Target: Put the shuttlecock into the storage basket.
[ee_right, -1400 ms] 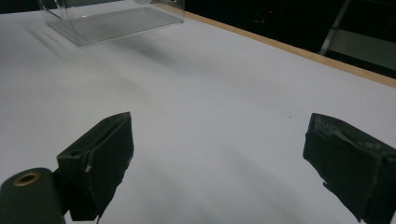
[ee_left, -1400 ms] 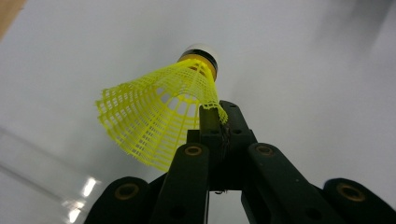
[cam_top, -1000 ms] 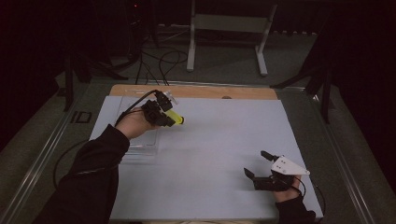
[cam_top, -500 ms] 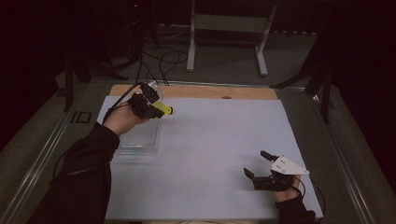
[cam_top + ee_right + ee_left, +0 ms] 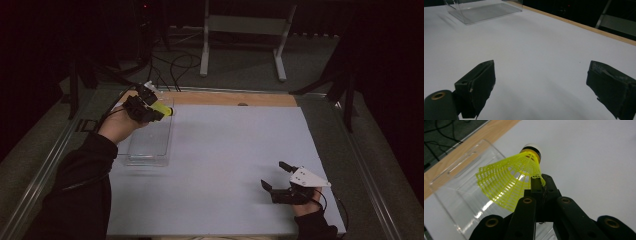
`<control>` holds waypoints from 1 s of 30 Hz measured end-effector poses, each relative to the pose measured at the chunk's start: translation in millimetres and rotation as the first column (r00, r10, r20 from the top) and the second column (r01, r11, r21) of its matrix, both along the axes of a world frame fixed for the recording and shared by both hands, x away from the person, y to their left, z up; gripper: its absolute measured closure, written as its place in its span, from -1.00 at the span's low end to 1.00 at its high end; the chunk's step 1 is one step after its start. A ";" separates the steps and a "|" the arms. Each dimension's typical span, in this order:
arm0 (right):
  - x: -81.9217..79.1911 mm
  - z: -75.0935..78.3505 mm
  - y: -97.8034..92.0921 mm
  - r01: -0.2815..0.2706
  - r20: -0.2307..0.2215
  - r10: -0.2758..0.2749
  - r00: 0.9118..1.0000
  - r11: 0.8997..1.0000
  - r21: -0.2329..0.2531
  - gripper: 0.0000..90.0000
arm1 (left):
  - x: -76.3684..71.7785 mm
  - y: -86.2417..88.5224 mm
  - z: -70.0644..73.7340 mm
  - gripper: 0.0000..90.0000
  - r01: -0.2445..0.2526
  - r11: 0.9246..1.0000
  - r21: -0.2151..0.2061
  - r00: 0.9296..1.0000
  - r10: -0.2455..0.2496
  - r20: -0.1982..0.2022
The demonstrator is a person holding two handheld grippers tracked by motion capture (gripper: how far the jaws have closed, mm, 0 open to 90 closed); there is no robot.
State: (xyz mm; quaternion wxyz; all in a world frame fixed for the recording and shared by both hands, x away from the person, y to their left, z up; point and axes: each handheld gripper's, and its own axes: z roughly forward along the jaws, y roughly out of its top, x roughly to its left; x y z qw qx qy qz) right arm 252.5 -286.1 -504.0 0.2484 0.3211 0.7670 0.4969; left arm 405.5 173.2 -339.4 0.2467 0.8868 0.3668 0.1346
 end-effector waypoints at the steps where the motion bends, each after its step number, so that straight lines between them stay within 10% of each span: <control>1: 0.0 0.0 0.0 0.000 0.000 0.000 1.000 1.000 0.000 -0.81 | 0.0 0.0 0.0 1.00 0.000 1.000 0.000 1.000 0.000 0.000; 17: -0.2 0.3 0.2 0.001 0.002 -0.001 1.000 1.000 -0.001 -0.81 | 0.1 17.1 -4.1 1.00 -0.097 0.995 -0.003 0.995 0.097 0.038; 30: -0.3 0.3 0.4 0.002 0.002 -0.001 1.000 1.000 -0.005 -0.81 | 6.9 17.4 -34.0 1.00 -0.161 0.987 0.012 0.987 0.161 0.027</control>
